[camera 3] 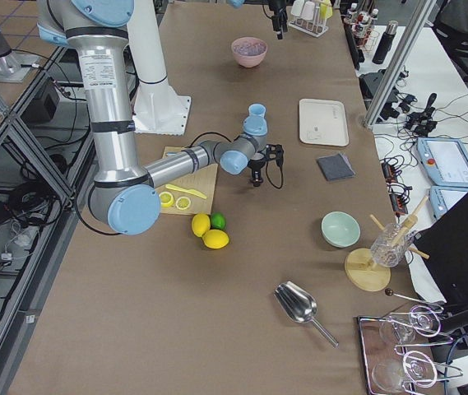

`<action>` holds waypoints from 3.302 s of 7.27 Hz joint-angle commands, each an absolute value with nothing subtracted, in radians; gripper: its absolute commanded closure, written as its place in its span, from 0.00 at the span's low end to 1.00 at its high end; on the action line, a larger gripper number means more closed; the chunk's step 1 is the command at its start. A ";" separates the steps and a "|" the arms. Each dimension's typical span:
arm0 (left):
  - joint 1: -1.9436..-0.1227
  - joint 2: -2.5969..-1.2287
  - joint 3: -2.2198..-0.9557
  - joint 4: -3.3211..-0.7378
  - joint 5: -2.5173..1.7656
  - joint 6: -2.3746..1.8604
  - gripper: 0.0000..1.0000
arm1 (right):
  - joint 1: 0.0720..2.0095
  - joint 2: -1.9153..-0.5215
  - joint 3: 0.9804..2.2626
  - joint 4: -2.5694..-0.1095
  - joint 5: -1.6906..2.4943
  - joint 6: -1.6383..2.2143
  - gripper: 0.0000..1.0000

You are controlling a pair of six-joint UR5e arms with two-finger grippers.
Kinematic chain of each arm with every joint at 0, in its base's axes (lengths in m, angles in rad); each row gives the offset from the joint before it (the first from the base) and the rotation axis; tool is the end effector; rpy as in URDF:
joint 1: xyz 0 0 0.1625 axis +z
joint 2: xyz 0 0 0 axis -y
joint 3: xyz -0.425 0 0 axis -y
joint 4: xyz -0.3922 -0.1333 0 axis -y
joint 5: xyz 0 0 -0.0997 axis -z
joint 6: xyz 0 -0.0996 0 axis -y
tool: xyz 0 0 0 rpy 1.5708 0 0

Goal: Put ice and cherries in cup
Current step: 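Lower the right gripper onto the dark cherries and grasp their stems, then lift the cherries and carry them over the light-blue cup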

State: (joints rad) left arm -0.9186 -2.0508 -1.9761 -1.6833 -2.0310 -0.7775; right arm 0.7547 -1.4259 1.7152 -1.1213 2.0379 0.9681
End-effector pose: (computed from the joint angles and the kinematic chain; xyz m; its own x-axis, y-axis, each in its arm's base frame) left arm 0.2773 -0.5099 0.2005 0.5769 0.2967 -0.7611 0.1061 0.8966 0.4299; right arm -0.3553 -0.4555 0.4698 0.6652 -0.0692 0.7435 -0.0167 0.9941 0.1075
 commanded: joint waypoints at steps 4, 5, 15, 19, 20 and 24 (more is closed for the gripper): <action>-0.922 -2.048 -1.979 -1.678 -2.031 -0.778 0.03 | 0.758 -1.427 1.735 -1.120 2.045 0.969 0.95; -0.922 -2.048 -1.979 -1.678 -2.031 -0.778 0.03 | 0.762 -1.427 1.750 -1.120 2.046 0.968 1.00; -0.922 -2.045 -1.973 -1.681 -2.037 -0.775 0.03 | 0.585 -1.034 1.848 -1.120 1.849 1.325 1.00; -0.922 -2.045 -1.977 -1.689 -2.040 -0.776 0.03 | 0.528 -0.976 1.766 -1.124 1.718 1.316 1.00; -0.922 -2.045 -1.971 -1.689 -2.052 -0.775 0.03 | 0.528 -0.976 1.741 -1.124 1.697 1.315 1.00; -0.923 -2.051 -1.960 -1.687 -2.078 -0.775 0.03 | 0.482 -0.991 1.718 -1.121 1.694 1.327 1.00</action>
